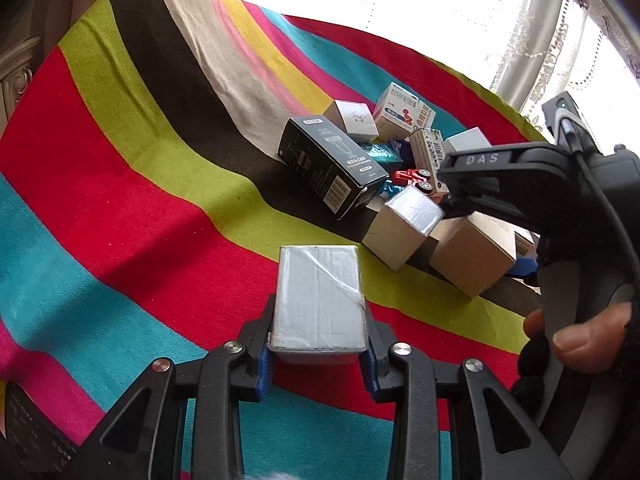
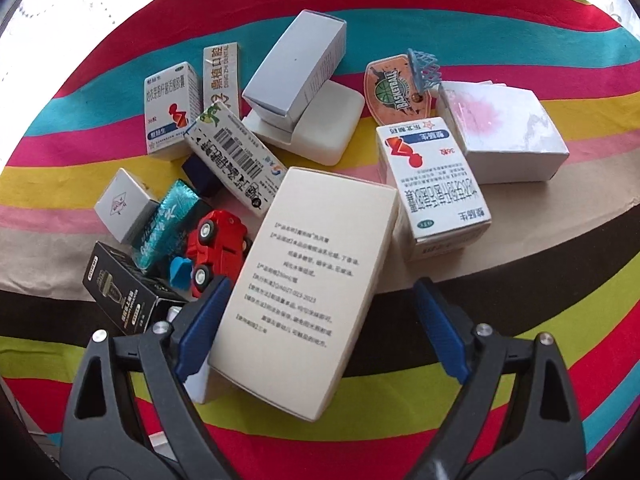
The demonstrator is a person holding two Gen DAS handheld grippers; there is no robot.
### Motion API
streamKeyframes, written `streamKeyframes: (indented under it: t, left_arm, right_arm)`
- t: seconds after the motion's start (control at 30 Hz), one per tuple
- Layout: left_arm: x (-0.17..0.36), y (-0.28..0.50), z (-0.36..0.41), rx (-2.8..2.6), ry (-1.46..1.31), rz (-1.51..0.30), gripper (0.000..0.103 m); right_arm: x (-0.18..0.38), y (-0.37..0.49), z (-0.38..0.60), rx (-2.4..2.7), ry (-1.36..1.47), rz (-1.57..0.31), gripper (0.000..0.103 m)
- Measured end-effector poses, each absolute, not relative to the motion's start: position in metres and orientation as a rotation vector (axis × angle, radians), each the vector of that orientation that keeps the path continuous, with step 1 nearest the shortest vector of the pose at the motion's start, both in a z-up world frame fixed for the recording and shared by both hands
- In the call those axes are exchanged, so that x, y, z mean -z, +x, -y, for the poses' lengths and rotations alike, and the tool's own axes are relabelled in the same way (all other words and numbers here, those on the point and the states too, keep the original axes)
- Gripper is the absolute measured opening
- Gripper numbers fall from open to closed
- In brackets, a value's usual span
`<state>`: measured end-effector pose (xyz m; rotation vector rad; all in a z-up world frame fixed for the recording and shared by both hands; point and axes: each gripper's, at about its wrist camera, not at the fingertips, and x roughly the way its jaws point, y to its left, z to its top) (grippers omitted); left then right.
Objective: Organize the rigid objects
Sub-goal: 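Grasp the cream box with Chinese text with the right gripper while the left holds the grey box, then carry the cream box and grey box over to the purple-rimmed bin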
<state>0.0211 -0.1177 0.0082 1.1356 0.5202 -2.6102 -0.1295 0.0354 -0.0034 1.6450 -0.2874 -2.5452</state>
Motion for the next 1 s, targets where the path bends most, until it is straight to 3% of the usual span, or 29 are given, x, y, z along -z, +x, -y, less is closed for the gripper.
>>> streamKeyframes:
  t: [0.07, 0.37, 0.47, 0.67, 0.77, 1.0]
  left_arm:
    - [-0.008, 0.022, 0.12, 2.617, 1.13, -0.548, 0.036]
    - [-0.007, 0.024, 0.125, 2.634, 1.121, -0.608, 0.036]
    - [-0.007, 0.024, 0.129, 2.64, 1.116, -0.644, 0.036]
    - [-0.006, 0.025, 0.13, 2.645, 1.114, -0.661, 0.036]
    - [-0.006, 0.024, 0.129, 2.643, 1.116, -0.647, 0.035]
    - [-0.008, 0.018, 0.117, 2.614, 1.139, -0.511, 0.035]
  right_arm:
    - [-0.001, -0.123, -0.049, 2.538, 1.601, 0.238, 0.055]
    - [0.001, -0.08, -0.103, 2.405, 1.458, -0.211, 0.056]
    - [0.005, -0.079, -0.096, 2.399, 1.419, -0.3, 0.064]
    - [0.009, -0.079, -0.091, 2.455, 1.319, -0.27, 0.066]
    - [0.012, -0.074, -0.09, 2.488, 1.255, -0.282, 0.055]
    - [0.014, -0.077, -0.084, 2.521, 1.22, -0.264, 0.055]
